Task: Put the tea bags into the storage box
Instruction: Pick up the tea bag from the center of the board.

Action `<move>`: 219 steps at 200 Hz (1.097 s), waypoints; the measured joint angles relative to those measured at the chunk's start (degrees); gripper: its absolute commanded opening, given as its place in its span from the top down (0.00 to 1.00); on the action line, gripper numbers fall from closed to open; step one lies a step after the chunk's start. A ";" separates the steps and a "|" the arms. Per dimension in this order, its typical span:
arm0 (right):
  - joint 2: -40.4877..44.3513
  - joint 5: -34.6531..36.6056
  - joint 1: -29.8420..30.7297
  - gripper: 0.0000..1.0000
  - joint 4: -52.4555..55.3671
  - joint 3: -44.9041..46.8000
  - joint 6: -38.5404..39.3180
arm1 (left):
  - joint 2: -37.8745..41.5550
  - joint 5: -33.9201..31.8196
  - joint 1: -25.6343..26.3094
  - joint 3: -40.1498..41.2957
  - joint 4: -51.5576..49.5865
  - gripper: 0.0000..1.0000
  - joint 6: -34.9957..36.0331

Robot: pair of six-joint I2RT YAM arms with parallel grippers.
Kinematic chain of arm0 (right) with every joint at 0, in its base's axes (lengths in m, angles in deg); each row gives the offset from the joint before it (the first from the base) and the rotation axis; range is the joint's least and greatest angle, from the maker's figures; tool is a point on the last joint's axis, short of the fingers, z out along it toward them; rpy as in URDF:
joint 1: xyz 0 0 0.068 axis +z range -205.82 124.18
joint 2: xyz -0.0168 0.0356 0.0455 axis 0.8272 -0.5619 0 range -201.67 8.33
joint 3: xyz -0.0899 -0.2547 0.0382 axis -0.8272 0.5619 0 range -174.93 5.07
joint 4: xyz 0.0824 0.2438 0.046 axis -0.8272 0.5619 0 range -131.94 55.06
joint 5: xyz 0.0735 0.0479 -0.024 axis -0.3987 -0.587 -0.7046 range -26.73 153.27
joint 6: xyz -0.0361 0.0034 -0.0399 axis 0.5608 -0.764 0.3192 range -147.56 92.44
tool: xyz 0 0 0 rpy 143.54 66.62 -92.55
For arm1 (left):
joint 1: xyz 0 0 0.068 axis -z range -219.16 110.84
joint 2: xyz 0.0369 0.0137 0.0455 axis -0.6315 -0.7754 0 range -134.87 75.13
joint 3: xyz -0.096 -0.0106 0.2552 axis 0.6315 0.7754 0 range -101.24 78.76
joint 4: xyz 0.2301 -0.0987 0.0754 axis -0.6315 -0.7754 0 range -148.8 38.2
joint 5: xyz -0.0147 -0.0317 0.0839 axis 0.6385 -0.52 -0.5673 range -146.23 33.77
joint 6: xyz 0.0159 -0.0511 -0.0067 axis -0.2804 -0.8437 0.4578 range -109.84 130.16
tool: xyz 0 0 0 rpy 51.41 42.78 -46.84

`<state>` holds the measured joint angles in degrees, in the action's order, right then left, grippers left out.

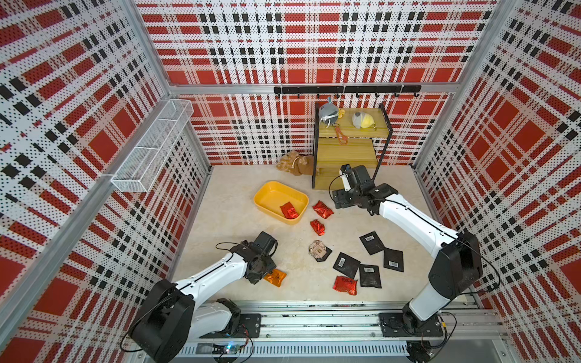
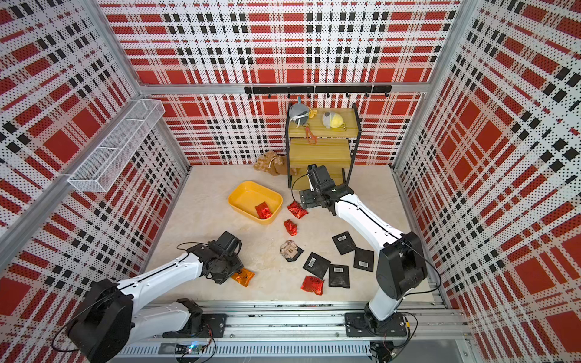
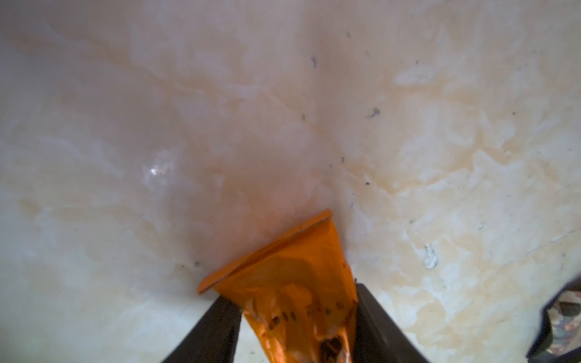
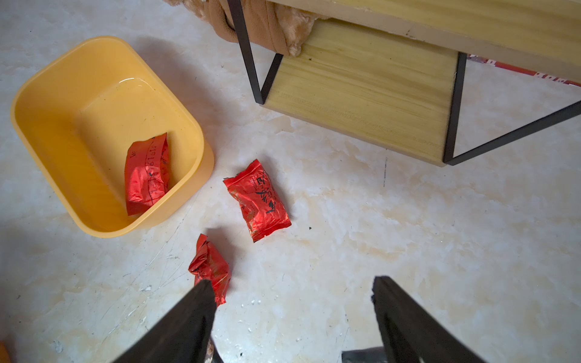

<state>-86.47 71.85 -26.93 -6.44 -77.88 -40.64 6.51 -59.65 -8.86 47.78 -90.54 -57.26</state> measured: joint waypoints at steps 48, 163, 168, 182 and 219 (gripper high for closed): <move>0.11 0.39 -0.07 0.15 0.37 0.00 0.02 | 0.50 0.02 0.00 -0.02 0.33 0.48 0.00; 1.18 0.74 -0.09 0.16 1.25 0.90 -0.33 | 2.62 0.48 -2.71 -0.59 2.64 0.65 1.92; 1.20 0.74 -0.09 0.16 1.27 0.96 -0.35 | 2.73 0.50 -2.91 -0.76 2.67 0.66 1.97; 1.29 0.79 -0.09 0.16 1.31 1.07 -0.37 | 3.15 0.74 -3.32 -1.44 2.80 0.67 2.38; 1.51 0.90 -0.09 0.16 1.49 1.18 -0.55 | 4.83 1.68 -4.81 -3.89 2.82 0.67 3.43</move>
<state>-84.97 72.74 -27.02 -4.95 -76.70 -41.19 11.34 -57.97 -13.67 43.89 -87.72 -53.82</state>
